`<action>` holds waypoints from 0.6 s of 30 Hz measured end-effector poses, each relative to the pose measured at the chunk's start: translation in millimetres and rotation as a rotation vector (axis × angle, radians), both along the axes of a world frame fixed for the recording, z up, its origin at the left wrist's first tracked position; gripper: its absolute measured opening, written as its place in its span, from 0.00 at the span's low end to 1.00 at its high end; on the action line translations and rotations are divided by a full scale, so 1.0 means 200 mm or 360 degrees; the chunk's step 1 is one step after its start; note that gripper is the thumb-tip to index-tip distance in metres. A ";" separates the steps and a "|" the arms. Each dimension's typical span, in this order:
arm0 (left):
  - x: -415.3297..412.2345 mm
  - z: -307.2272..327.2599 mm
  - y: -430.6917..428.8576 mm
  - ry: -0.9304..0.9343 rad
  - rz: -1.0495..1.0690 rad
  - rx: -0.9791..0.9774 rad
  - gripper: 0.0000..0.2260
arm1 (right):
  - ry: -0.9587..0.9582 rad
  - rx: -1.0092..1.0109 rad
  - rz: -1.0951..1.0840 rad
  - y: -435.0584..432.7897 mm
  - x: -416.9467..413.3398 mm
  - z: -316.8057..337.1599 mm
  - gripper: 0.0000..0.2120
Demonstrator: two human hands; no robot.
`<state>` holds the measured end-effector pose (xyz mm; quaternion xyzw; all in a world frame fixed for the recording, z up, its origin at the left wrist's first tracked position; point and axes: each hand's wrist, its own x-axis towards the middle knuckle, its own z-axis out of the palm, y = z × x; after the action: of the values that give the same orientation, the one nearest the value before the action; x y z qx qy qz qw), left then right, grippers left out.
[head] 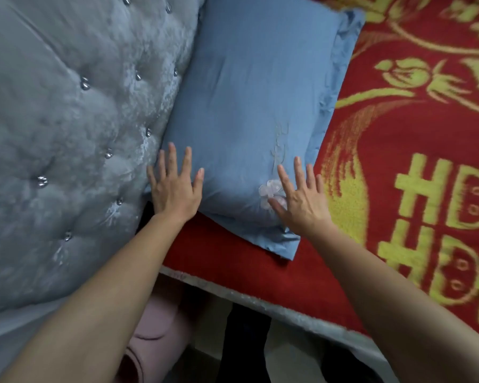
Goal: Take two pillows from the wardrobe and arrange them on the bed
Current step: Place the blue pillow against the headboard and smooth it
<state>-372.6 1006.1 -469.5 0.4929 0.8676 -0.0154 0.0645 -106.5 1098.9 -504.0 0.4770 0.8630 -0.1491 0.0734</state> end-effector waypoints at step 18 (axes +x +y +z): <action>1.34 1.37 -1.03 0.0531 0.0374 0.0596 0.29 | 0.0543 0.0590 0.0527 -0.42 0.89 1.40 0.40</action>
<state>-104.3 799.7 -195.8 0.3829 0.9052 0.0719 -0.1701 72.4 1015.2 -224.2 0.3033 0.9414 -0.0529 -0.1376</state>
